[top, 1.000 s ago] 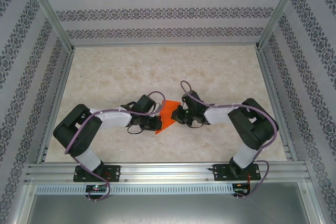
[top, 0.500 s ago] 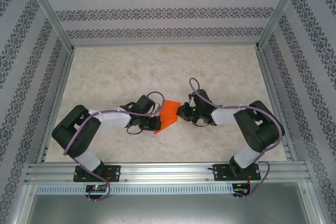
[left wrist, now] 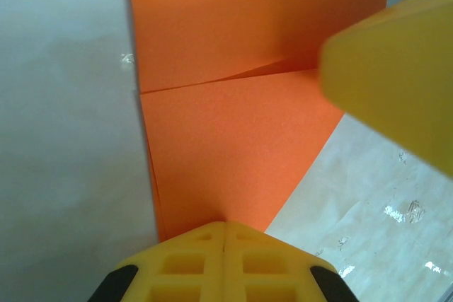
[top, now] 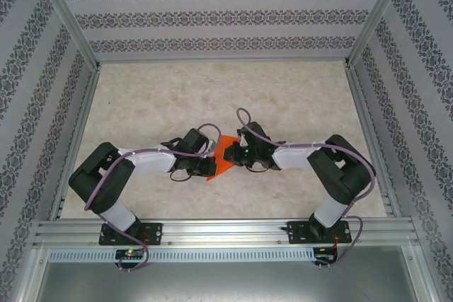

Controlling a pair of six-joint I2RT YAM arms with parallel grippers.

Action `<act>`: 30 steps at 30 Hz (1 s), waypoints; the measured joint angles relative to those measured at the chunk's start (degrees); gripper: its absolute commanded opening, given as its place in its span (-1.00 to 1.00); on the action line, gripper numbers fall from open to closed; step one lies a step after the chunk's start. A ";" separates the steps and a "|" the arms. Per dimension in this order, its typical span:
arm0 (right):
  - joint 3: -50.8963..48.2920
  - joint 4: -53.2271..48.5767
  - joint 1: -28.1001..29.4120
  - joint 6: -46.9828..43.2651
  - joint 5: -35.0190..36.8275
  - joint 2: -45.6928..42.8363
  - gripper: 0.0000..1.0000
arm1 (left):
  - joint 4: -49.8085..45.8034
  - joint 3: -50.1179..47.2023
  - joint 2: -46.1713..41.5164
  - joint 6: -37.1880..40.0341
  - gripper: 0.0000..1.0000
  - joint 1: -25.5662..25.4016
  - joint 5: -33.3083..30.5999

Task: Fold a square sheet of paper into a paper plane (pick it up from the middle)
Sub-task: Third fold the triangle at the center of the table.

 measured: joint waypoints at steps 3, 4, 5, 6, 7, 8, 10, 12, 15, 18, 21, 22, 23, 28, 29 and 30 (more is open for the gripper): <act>-0.46 0.52 0.00 0.17 0.35 1.77 -0.82 | -0.24 0.11 -0.11 -0.02 -0.83 0.00 0.17; -0.46 0.81 0.00 0.15 0.61 1.77 -0.82 | -0.63 0.22 -0.24 -0.02 -0.81 0.00 0.15; -0.50 0.90 0.00 0.17 0.72 1.86 -0.82 | -1.49 0.35 -0.50 -0.02 -0.77 0.00 0.15; -0.61 1.09 0.00 0.15 0.81 1.86 -0.82 | -2.43 0.39 -1.01 -0.04 -0.74 0.00 0.15; -0.68 1.20 0.00 0.15 0.83 1.86 -0.82 | -3.30 0.50 -1.57 -0.07 -0.71 0.00 0.15; -0.68 1.25 0.02 0.15 0.85 1.86 -0.82 | -4.22 0.70 -2.38 -0.07 -0.69 0.00 0.17; -0.68 1.25 0.02 0.15 0.90 1.86 -0.82 | -5.27 1.55 -4.17 -0.28 -0.68 0.00 0.48; -0.72 1.29 0.00 0.15 0.92 1.86 -0.82 | -5.18 2.95 -5.27 -0.70 -0.68 0.00 1.90; -0.72 1.33 0.02 0.15 0.92 1.86 -0.82 | -4.07 5.05 -4.68 -1.86 -0.69 0.00 4.76; -0.72 1.36 0.00 0.15 0.94 1.86 -0.82 | -1.68 5.88 -1.97 -3.67 -0.72 0.00 8.07; -0.79 1.42 0.02 0.15 0.94 1.86 -0.82 | 0.07 5.95 1.51 -5.49 -0.72 0.00 9.99; -0.79 1.44 0.02 0.15 0.94 1.86 -0.82 | 0.35 5.95 2.49 -5.99 -0.73 0.00 10.32; -0.87 1.55 0.02 0.15 0.96 1.86 -0.82 | 0.57 5.95 3.34 -6.38 -0.73 0.00 10.62; -1.01 1.84 0.00 0.17 0.94 1.86 -0.82 | 1.77 5.92 5.77 -7.82 -0.73 0.00 10.88; -1.01 1.84 0.00 0.17 0.94 1.86 -0.82 | 1.88 5.90 6.05 -7.98 -0.73 0.00 10.99; -1.01 1.84 0.02 0.17 0.94 1.86 -0.82 | 1.99 5.90 6.36 -8.07 -0.74 0.00 10.99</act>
